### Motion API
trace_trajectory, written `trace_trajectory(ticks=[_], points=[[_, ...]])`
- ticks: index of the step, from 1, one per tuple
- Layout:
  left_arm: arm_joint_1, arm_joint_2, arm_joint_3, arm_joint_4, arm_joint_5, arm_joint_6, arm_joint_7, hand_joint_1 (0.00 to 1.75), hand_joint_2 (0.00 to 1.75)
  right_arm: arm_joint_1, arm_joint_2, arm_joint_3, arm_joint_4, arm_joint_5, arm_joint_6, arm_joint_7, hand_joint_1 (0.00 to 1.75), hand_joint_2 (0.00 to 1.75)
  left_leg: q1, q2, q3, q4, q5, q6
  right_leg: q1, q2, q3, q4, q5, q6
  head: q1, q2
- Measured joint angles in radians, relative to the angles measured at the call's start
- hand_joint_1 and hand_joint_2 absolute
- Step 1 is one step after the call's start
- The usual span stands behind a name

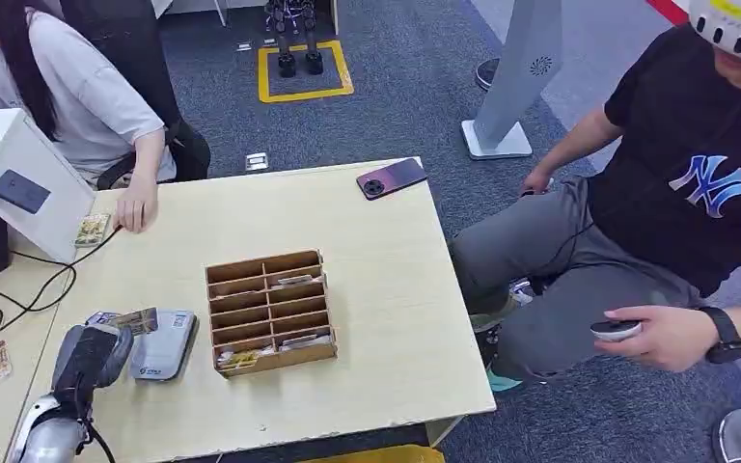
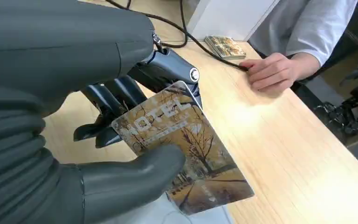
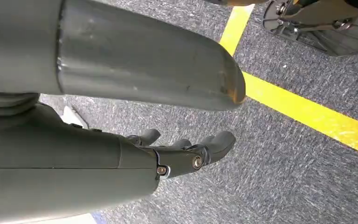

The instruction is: Pass the card to the sensor for recognition and then transmit it.

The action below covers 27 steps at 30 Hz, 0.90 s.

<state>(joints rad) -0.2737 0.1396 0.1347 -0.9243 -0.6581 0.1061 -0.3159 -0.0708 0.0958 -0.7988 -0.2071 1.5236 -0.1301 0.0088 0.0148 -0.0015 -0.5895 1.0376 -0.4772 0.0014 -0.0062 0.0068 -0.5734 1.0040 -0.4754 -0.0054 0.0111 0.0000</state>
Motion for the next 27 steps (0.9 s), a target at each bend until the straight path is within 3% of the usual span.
trace_trajectory(ticks=[11,15,27], points=[[-0.04,-0.001,-0.015,0.104,-0.149,0.134,0.05,1.75,1.75,-0.001,0.001,0.0,0.0,0.012,-0.003,-0.012,0.0,0.0,0.0,0.0,0.004,0.0,0.0,0.0,0.0,-0.001,0.004,0.0,0.0,0.0,0.0,0.0],[-0.063,-0.001,-0.015,0.162,-0.172,0.149,0.049,1.75,1.75,-0.001,0.002,0.0,0.0,0.015,-0.006,-0.018,0.0,0.0,0.0,-0.001,0.005,-0.001,0.0,0.0,0.0,-0.002,0.006,0.0,-0.001,0.0,0.0,0.0],[-0.087,-0.001,-0.015,0.211,-0.19,0.156,0.052,1.75,1.75,-0.002,0.002,0.0,0.0,0.026,-0.006,-0.021,0.0,0.0,0.0,-0.002,0.01,-0.001,0.0,0.0,0.0,-0.003,0.011,0.0,-0.001,0.0,0.0,0.0]])
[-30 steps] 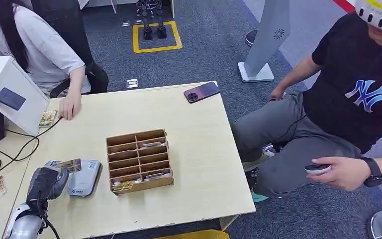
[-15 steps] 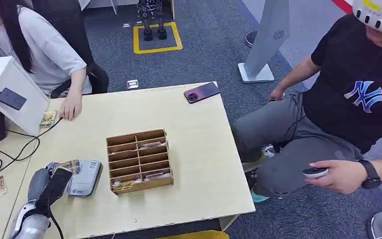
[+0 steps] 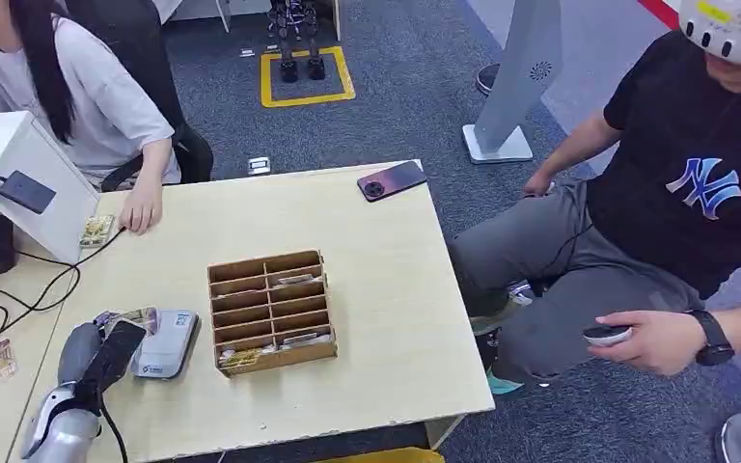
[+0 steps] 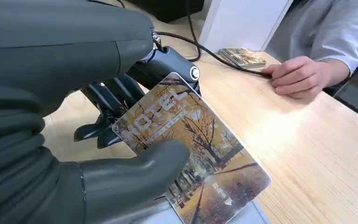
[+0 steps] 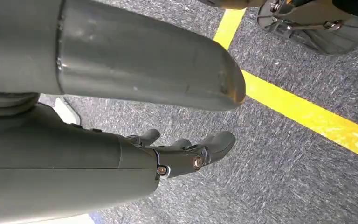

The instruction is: Pass the card to the sensor for recognition and then transmit it.

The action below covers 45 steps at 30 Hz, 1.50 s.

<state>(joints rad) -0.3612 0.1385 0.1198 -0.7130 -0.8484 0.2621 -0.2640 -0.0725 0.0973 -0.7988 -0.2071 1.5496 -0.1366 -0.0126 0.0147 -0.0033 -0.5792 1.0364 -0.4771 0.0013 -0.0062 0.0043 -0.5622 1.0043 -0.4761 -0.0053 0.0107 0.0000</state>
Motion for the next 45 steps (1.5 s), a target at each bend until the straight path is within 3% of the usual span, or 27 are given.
trace_trajectory(ticks=[17,20,23,27,30,33,36,45], points=[[-0.009,-0.005,0.0,0.024,-0.016,0.019,0.011,1.75,1.75,0.0,0.0,0.0,0.0,0.001,-0.003,-0.004,0.0,0.0,0.0,0.0,0.001,0.0,0.0,0.0,0.0,0.0,0.002,0.0,0.0,0.0,0.0,0.0],[-0.011,-0.005,0.003,0.026,0.003,0.007,-0.017,1.75,1.75,0.0,0.0,0.0,0.0,0.002,-0.003,-0.007,0.0,0.0,0.0,0.0,0.002,-0.001,0.0,0.0,0.0,0.0,0.002,0.0,0.0,0.0,0.0,0.0],[-0.011,-0.011,0.025,0.026,0.089,-0.066,-0.076,1.75,1.75,0.0,0.0,0.0,0.0,0.002,-0.004,-0.008,0.0,0.0,0.0,0.0,0.002,-0.001,0.0,0.0,0.0,0.0,0.002,0.0,0.0,0.0,0.0,0.0],[0.009,-0.038,0.086,-0.015,0.374,-0.294,-0.164,1.75,1.75,0.0,0.0,0.0,0.0,0.003,-0.004,-0.01,0.0,0.0,0.0,0.0,0.0,0.0,0.001,0.0,0.0,0.0,-0.001,0.0,0.0,0.0,0.0,0.0],[0.025,-0.059,0.126,-0.088,0.586,-0.377,-0.166,1.75,1.75,0.001,0.0,0.0,0.0,0.01,-0.004,-0.008,0.0,0.0,0.0,0.0,-0.003,0.0,0.001,-0.001,0.0,0.001,-0.004,0.0,0.001,0.0,0.0,0.0],[0.021,-0.068,0.15,-0.154,0.68,-0.391,-0.131,1.75,1.75,0.0,0.0,0.0,0.0,0.019,-0.004,0.001,0.0,0.0,0.0,0.0,-0.004,0.0,0.002,-0.001,0.0,0.001,-0.004,0.0,0.001,0.0,0.0,0.0],[0.012,-0.074,0.154,-0.198,0.719,-0.385,-0.15,1.75,1.75,0.0,0.0,0.0,0.0,0.02,-0.004,0.003,0.0,0.0,0.0,0.0,-0.006,0.0,0.002,-0.001,0.0,0.001,-0.007,0.0,0.001,0.0,0.0,0.0],[-0.143,-0.074,0.167,-0.249,0.754,-0.321,-0.131,1.75,1.75,-0.004,0.001,0.013,0.0,0.02,-0.007,0.0,0.0,0.0,0.0,-0.001,-0.007,0.0,0.002,-0.001,0.0,0.0,-0.007,0.0,0.001,-0.001,0.0,0.0]])
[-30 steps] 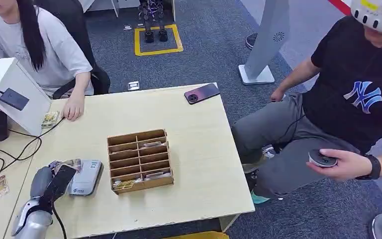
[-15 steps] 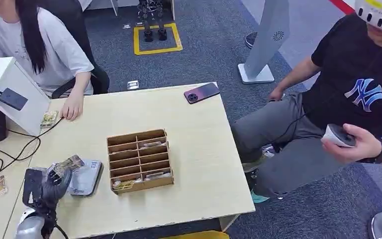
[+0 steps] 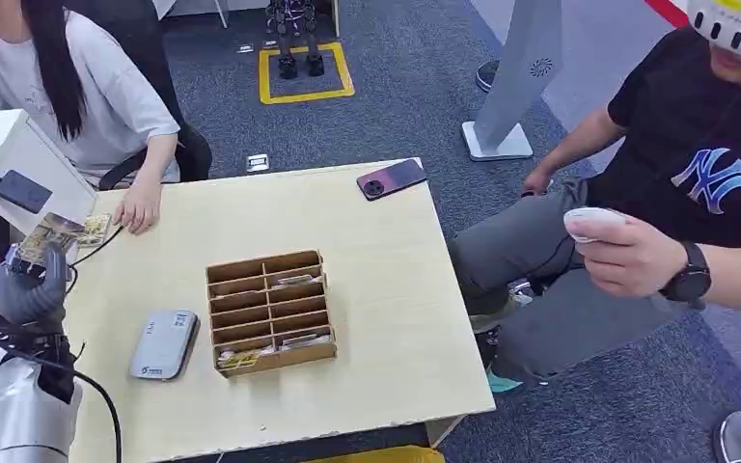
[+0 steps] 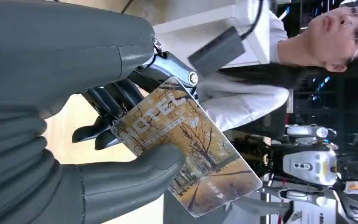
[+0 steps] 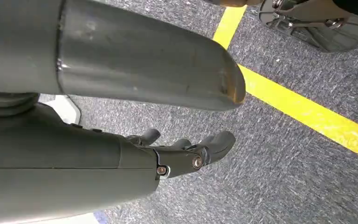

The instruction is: Pass the card to the sensor for recognition and then transmit it.

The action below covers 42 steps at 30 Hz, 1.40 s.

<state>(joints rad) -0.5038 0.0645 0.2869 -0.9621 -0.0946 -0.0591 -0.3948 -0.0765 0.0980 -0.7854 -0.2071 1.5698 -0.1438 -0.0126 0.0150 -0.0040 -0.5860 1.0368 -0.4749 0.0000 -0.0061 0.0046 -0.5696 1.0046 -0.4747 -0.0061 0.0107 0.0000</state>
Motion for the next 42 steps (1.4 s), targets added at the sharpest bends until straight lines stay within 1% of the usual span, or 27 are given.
trace_trajectory(ticks=[7,8,10,11,12,13,15,16,17,19,20,21,22,24,25,29,42], points=[[-0.012,0.0,0.0,-0.002,0.005,0.006,-0.002,1.75,1.75,-0.001,0.0,0.008,0.0,0.0,0.0,0.0,0.0,0.0,0.0,0.0,0.0,0.0,0.0,0.0,0.0,0.0,-0.001,0.0,0.0,0.0,0.0,0.0],[-0.013,0.0,0.0,-0.002,0.005,0.008,-0.011,1.75,1.75,-0.001,0.0,0.009,0.0,0.0,0.0,-0.001,0.0,0.0,0.0,0.0,0.0,0.0,0.0,0.0,0.0,0.0,-0.001,0.0,0.0,0.0,0.0,0.0],[-0.024,-0.001,0.0,-0.002,-0.015,0.029,-0.029,1.75,1.75,-0.001,0.0,0.013,0.0,0.0,0.0,-0.001,0.0,0.0,0.0,0.0,-0.001,0.0,0.0,0.0,0.0,0.0,-0.002,0.0,0.0,0.0,0.0,0.0],[-0.033,-0.001,0.0,-0.002,-0.038,0.05,-0.038,1.75,1.75,-0.002,0.0,0.014,0.0,0.0,0.0,0.0,0.0,0.0,0.0,0.0,-0.001,0.0,0.0,0.0,0.0,0.0,-0.002,0.0,0.0,0.0,0.0,0.0],[-0.047,-0.001,-0.002,-0.002,-0.081,0.092,-0.045,1.75,1.75,-0.003,0.0,0.017,0.0,0.0,0.001,0.001,0.0,0.0,0.0,0.0,-0.001,0.0,0.0,0.0,0.0,0.0,-0.002,0.0,0.0,0.0,0.0,0.0],[-0.06,-0.001,-0.008,-0.002,-0.143,0.151,-0.056,1.75,1.75,-0.004,0.0,0.022,0.0,0.0,0.002,0.001,0.0,0.0,0.0,0.0,-0.001,0.0,0.0,0.0,0.0,0.0,-0.002,0.0,0.0,0.0,0.0,0.0],[-0.083,0.002,-0.044,-0.001,-0.343,0.313,-0.063,1.75,1.75,-0.006,0.0,0.034,0.0,0.0,0.005,0.0,0.0,0.0,0.0,0.0,-0.001,0.0,0.0,0.0,0.0,0.0,-0.002,0.0,0.0,0.0,0.0,0.0],[-0.092,0.008,-0.074,0.002,-0.47,0.402,-0.058,1.75,1.75,-0.008,0.0,0.04,0.0,0.0,0.006,-0.002,0.0,0.0,0.0,0.0,-0.001,0.0,0.0,0.0,0.0,0.0,-0.001,0.0,0.0,0.0,0.0,0.0],[-0.098,0.016,-0.104,0.007,-0.567,0.464,-0.051,1.75,1.75,-0.009,0.0,0.044,0.0,0.0,0.008,-0.006,0.0,0.0,0.0,0.0,-0.001,0.0,0.0,0.0,0.0,0.0,-0.001,0.0,0.0,0.0,0.0,0.0],[-0.102,0.031,-0.162,0.018,-0.762,0.596,-0.018,1.75,1.75,-0.012,0.0,0.058,0.0,0.0,0.011,-0.012,0.0,0.0,0.0,0.001,-0.001,0.0,0.0,0.0,0.0,0.002,-0.001,0.0,0.0,0.0,0.0,0.0],[-0.103,0.037,-0.182,0.026,-0.857,0.655,0.009,1.75,1.75,-0.012,0.0,0.065,0.0,0.0,0.013,-0.012,0.0,0.0,0.0,0.002,-0.001,0.0,0.0,0.0,0.0,0.002,-0.001,0.0,0.0,0.0,0.0,0.0],[-0.104,0.045,-0.204,0.035,-0.959,0.702,0.045,1.75,1.75,-0.012,0.0,0.071,0.0,0.0,0.015,-0.01,0.0,0.0,0.0,0.002,-0.001,0.0,0.0,0.0,0.0,0.002,-0.002,0.0,0.0,0.0,0.0,0.0],[-0.106,0.056,-0.224,0.041,-1.072,0.731,0.077,1.75,1.75,-0.012,0.0,0.08,0.0,0.0,0.018,-0.006,0.0,0.0,0.0,0.002,-0.001,0.0,0.0,0.0,0.0,0.002,-0.002,0.0,0.0,0.0,0.0,0.0],[-0.118,0.069,-0.247,0.056,-1.221,0.748,0.116,1.75,1.75,-0.015,0.0,0.092,0.0,0.0,0.021,0.001,0.0,0.0,0.0,0.001,-0.001,0.0,0.0,0.0,0.0,0.001,-0.002,0.0,0.0,0.0,0.0,0.0],[-0.122,0.074,-0.253,0.066,-1.247,0.748,0.12,1.75,1.75,-0.017,0.0,0.097,0.0,0.0,0.022,0.002,0.0,0.0,0.0,0.001,-0.001,0.0,0.0,0.0,0.0,0.002,-0.002,0.0,0.0,0.0,0.0,0.0],[-0.129,0.083,-0.274,0.085,-1.262,0.748,0.13,1.75,1.75,-0.022,0.0,0.112,0.0,0.0,0.024,0.003,0.0,0.0,0.0,0.004,-0.001,0.0,0.0,0.0,0.0,0.004,-0.003,0.0,0.001,-0.001,0.0,0.0],[-0.135,0.095,-0.29,0.118,-1.263,0.749,0.13,1.75,1.75,-0.023,0.0,0.121,0.0,0.0,0.024,0.003,0.0,0.0,0.0,0.004,-0.003,0.0,0.0,-0.001,0.0,0.004,-0.005,0.0,0.0,0.0,0.0,0.0]])
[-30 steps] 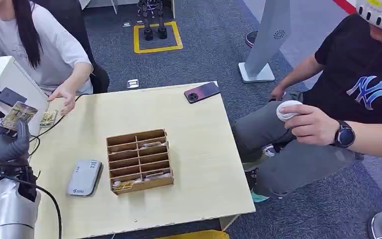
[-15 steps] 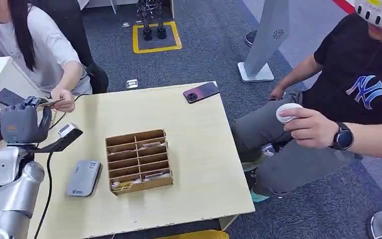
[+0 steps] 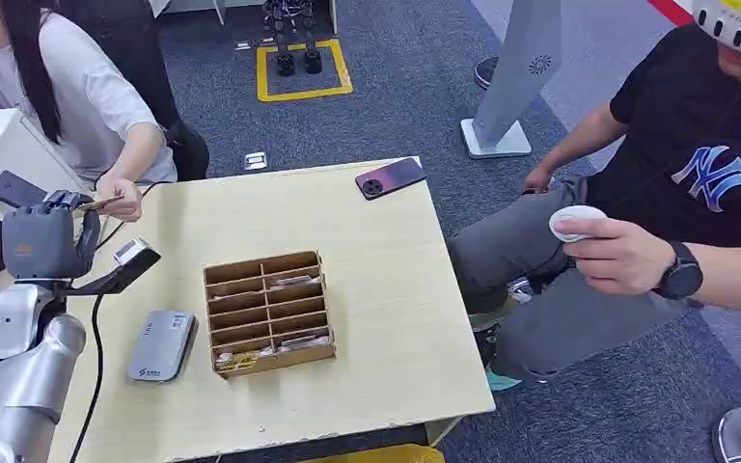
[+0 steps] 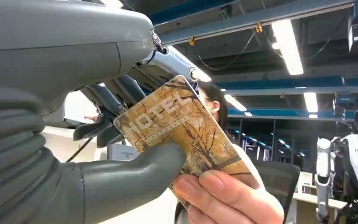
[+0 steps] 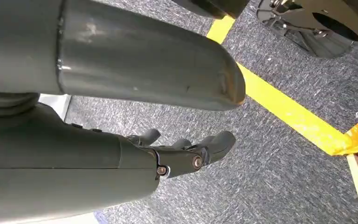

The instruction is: Pass the card to the sensor for recognition and then transmit it.

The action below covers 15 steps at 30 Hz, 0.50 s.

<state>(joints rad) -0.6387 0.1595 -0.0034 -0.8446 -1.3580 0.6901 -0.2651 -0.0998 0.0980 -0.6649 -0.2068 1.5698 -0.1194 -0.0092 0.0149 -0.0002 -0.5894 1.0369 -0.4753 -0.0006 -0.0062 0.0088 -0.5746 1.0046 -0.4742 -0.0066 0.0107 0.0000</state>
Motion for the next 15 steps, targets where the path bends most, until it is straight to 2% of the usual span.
trace_trajectory(ticks=[13,15], points=[[-0.046,-0.013,-0.002,0.05,-0.064,0.0,-0.005,1.75,1.75,-0.017,0.0,0.002,0.0,0.0,-0.006,0.0,0.0,0.0,0.0,0.0,-0.001,0.0,0.0,0.0,0.0,0.0,-0.001,0.0,0.0,0.0,0.0,0.0],[-0.046,-0.016,-0.002,0.055,-0.038,0.0,-0.031,1.75,1.75,-0.014,0.0,0.002,0.0,-0.001,-0.007,0.0,0.0,0.0,0.0,0.0,-0.001,0.0,0.0,0.0,0.0,0.0,-0.001,0.0,0.0,0.0,0.0,0.0]])
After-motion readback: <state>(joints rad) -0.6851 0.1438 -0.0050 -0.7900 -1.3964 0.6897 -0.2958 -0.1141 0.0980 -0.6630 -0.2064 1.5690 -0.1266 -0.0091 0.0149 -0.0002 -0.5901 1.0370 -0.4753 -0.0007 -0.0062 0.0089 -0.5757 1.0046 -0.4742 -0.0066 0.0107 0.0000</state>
